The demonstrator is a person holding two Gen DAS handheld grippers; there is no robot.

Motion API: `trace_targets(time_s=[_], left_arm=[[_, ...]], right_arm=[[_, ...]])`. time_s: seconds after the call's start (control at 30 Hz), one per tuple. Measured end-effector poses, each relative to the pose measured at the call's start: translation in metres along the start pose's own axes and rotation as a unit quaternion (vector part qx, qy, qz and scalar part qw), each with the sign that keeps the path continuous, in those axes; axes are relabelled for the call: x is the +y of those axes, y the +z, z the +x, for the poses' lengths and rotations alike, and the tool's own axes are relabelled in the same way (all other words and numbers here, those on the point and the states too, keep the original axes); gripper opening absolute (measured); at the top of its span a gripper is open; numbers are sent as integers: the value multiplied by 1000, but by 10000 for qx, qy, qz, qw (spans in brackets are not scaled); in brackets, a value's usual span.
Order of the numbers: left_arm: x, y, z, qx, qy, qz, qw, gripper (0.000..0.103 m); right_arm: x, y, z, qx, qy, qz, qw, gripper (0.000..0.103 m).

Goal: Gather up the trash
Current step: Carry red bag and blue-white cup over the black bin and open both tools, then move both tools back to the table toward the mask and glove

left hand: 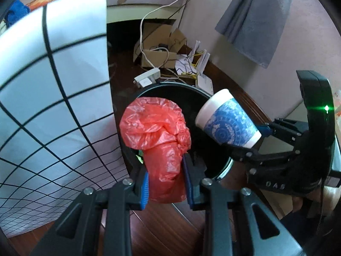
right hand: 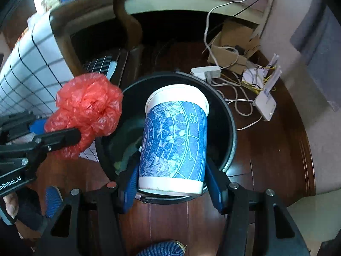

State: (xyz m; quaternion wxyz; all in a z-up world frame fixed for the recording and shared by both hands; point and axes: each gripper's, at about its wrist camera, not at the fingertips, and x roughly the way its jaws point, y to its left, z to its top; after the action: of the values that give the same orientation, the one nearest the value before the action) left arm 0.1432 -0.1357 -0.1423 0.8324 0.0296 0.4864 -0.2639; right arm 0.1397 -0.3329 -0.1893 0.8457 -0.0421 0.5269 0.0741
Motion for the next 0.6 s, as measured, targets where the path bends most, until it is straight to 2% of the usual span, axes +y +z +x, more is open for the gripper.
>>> trace_targets(time_s=[0.1,0.13,0.17,0.2,0.23,0.3,0.4,0.6], left_arm=[[1,2,8,59,-57,-47,10000,30],[2,3,12,87,-109,-109,9998,39],[5,5,17,118,-156,-167,9997,51],[6,5,19,130,-93,-214,9996,82],[8,3,18,69,67,-261,9996,100],[10,1,17,3,153,-296,9994,101],[9,-3,22,112,315,-286,9990,101],[3,-13,15,53,618,-197,9979,102]], right_arm=[[5,2,10,75,2,-136,9999,61],[6,4,14,108,-3,-205,9997,61],[7,5,18,152,-55,-270,9995,69],[6,5,25,253,-305,-358,9986,92],[3,4,30,296,-668,-369,9966,102],[-9,0,30,274,-736,-190,9967,103],[-19,-1,27,273,-768,-7,9967,103],[-19,-4,14,128,-812,20,9966,103]])
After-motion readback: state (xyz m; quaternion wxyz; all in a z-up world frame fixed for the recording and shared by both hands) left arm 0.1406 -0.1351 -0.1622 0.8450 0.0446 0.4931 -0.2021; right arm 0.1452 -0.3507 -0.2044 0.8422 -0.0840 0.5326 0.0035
